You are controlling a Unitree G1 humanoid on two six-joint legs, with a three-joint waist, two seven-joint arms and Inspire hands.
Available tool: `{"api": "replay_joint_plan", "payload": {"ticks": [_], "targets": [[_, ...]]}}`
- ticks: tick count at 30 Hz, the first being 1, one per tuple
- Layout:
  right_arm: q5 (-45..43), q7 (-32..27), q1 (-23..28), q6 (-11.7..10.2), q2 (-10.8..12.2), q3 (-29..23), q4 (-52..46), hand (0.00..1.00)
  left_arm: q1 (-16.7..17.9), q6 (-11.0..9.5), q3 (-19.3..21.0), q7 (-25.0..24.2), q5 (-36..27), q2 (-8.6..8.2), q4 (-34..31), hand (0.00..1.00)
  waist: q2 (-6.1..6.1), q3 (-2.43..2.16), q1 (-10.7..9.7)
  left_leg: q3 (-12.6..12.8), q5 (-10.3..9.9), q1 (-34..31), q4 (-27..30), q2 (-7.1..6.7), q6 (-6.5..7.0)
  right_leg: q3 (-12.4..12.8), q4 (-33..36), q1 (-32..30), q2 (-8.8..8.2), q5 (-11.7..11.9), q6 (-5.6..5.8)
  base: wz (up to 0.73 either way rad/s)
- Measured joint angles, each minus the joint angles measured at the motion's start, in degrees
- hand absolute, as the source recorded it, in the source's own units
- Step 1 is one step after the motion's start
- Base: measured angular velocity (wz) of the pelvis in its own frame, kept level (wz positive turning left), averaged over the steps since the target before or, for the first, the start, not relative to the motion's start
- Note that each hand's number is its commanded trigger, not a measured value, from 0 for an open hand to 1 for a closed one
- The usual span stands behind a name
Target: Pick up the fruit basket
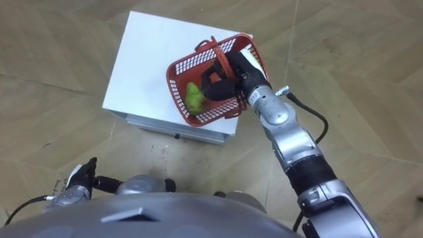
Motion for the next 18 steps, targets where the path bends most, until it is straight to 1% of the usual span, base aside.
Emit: {"api": "replay_joint_plan", "payload": {"ticks": [1,2,3,4,5,6,7,8,9,10,11,12,13,15,16,17,18], "targets": [[-0.04,-0.31,-0.59,-0.03,-0.02,0.11,0.01,1.00,0.24,0.03,0.20,0.01,0.19,0.04,0.01,0.00,-0.01,-0.01,0.20,-0.55,0.01,0.02,-0.03,0.06,0.01,-0.06,0.28,-0.18,0.10,0.00,0.00,0.00],[-0.02,-0.83,-1.23,-0.32,-0.07,0.12,0.42,1.00,0.32,0.05,0.20,0.02,0.87,0.13,0.00,0.00,0.04,0.02,0.52,-2.37,0.02,0.15,-0.06,0.35,0.03,-0.62,1.65,-1.23,0.22,-0.01,0.00,0.00],[0.05,-1.06,-1.67,-0.59,-0.05,0.11,0.95,1.00,0.35,0.06,0.17,0.05,1.50,0.18,0.00,0.00,0.13,0.00,0.68,-4.12,0.05,0.24,-0.11,0.94,0.03,-1.34,3.35,-2.03,0.26,-0.04,0.02,-0.17],[0.19,-1.37,-2.50,-1.08,0.03,0.11,2.11,1.00,0.41,0.03,0.12,0.16,1.82,0.36,0.05,0.00,0.93,0.47,1.11,-9.26,0.11,0.59,-0.36,2.26,-0.02,-1.20,5.77,-4.68,1.30,-1.05,-0.24,-0.57],[0.20,-1.63,-4.17,-1.24,0.36,0.98,2.68,1.00,0.38,-0.01,0.76,0.42,2.54,0.99,0.07,0.00,0.41,0.26,1.90,-11.27,-0.07,-0.40,0.18,3.43,-0.32,1.53,-1.71,-7.46,3.46,1.25,-2.37,-0.69],[0.20,-1.84,-4.95,-1.63,0.32,1.73,2.79,1.00,0.92,0.05,1.34,0.42,3.01,1.17,0.42,0.00,-0.46,-0.09,1.79,-10.76,-0.37,-1.32,0.83,3.54,-0.99,1.24,-4.55,-8.35,3.54,7.15,-2.81,-0.32],[0.37,-2.76,-5.05,-2.44,0.25,2.56,3.69,1.00,0.84,0.45,1.69,0.30,4.24,0.93,1.95,0.00,0.11,0.18,0.20,-8.18,-1.13,-2.10,1.39,4.30,-2.93,-0.15,-3.92,-7.79,3.68,8.46,-3.49,0.23],[0.88,-3.39,-4.94,-2.45,-0.40,2.67,5.53,0.95,0.81,0.57,1.12,0.09,4.85,0.82,2.47,0.00,0.12,0.12,-0.32,-4.16,-0.97,-2.25,0.59,4.46,-3.38,-0.41,-3.90,-7.02,3.62,8.42,-3.53,0.43],[1.19,-3.47,-5.11,-2.43,-0.53,2.51,6.65,0.25,0.81,0.50,0.75,-0.02,5.32,0.87,2.43,0.00,0.00,0.18,-0.32,-2.82,-0.70,-2.93,0.05,4.25,-3.26,-0.11,-3.90,-6.77,3.54,8.42,-3.53,0.40],[1.68,-3.71,-5.55,-2.39,-0.65,2.14,8.50,0.00,0.78,0.58,0.10,-0.07,6.22,1.03,2.10,0.00,-0.26,0.28,-0.32,-0.32,0.86,-5.32,-0.43,3.97,-1.53,0.57,-3.88,-6.52,3.48,8.26,-3.27,0.37],[1.77,-3.58,-5.57,-2.16,-0.65,2.15,9.56,0.00,0.96,1.11,-0.40,-0.06,6.99,1.47,1.98,0.00,-1.08,0.08,0.00,0.43,1.37,-5.26,0.26,3.98,-1.58,0.51,-3.85,-6.27,3.37,8.08,-2.98,0.40],[1.78,-3.26,-5.57,-2.15,-0.76,2.06,9.65,0.00,0.96,1.59,-0.44,-0.12,7.40,1.50,1.91,0.00,-1.22,0.01,-0.06,0.29,1.40,-4.91,0.08,3.91,-1.53,0.33,-3.78,-6.21,3.39,8.00,-2.84,0.30],[1.81,-3.19,-5.70,-2.16,-0.11,1.93,9.66,0.00,0.99,2.64,-0.50,-0.31,8.38,1.45,2.09,0.00,-1.69,0.01,0.19,0.05,1.46,-4.79,0.21,3.26,-1.44,0.30,-3.65,-6.12,3.24,7.91,-2.69,0.11],[2.03,-2.86,-6.07,-2.20,0.39,1.94,9.69,0.00,1.05,3.49,-0.70,-1.14,9.21,1.14,2.79,0.00,-1.86,0.04,1.19,-0.17,1.48,-4.20,0.24,3.07,-1.39,-0.01,-3.62,-5.70,2.90,7.81,-2.50,0.00],[2.22,-2.66,-6.14,-2.22,0.42,1.98,9.69,0.00,1.31,3.86,-0.93,-1.46,9.33,1.08,2.83,0.00,-1.83,0.08,1.32,-0.31,1.48,-3.84,0.22,2.54,-1.38,-0.28,-3.67,-5.09,2.40,7.48,-1.97,0.13],[3.32,-2.58,-6.16,-2.22,0.42,2.00,9.68,0.00,1.46,3.93,-0.92,-1.47,9.30,1.20,2.76,0.00,-1.84,0.09,1.38,-0.06,1.47,-3.69,0.21,2.13,-1.35,-1.23,-3.66,-4.71,1.98,7.13,-1.39,0.18],[4.01,-2.41,-6.16,-2.20,0.41,2.03,9.69,0.00,1.47,4.01,-0.91,-1.46,9.30,1.24,2.76,0.00,-1.81,0.14,1.39,-0.01,1.45,-3.56,0.21,2.12,-1.32,-1.43,-3.66,-4.53,1.83,7.01,-1.22,0.14]]}}
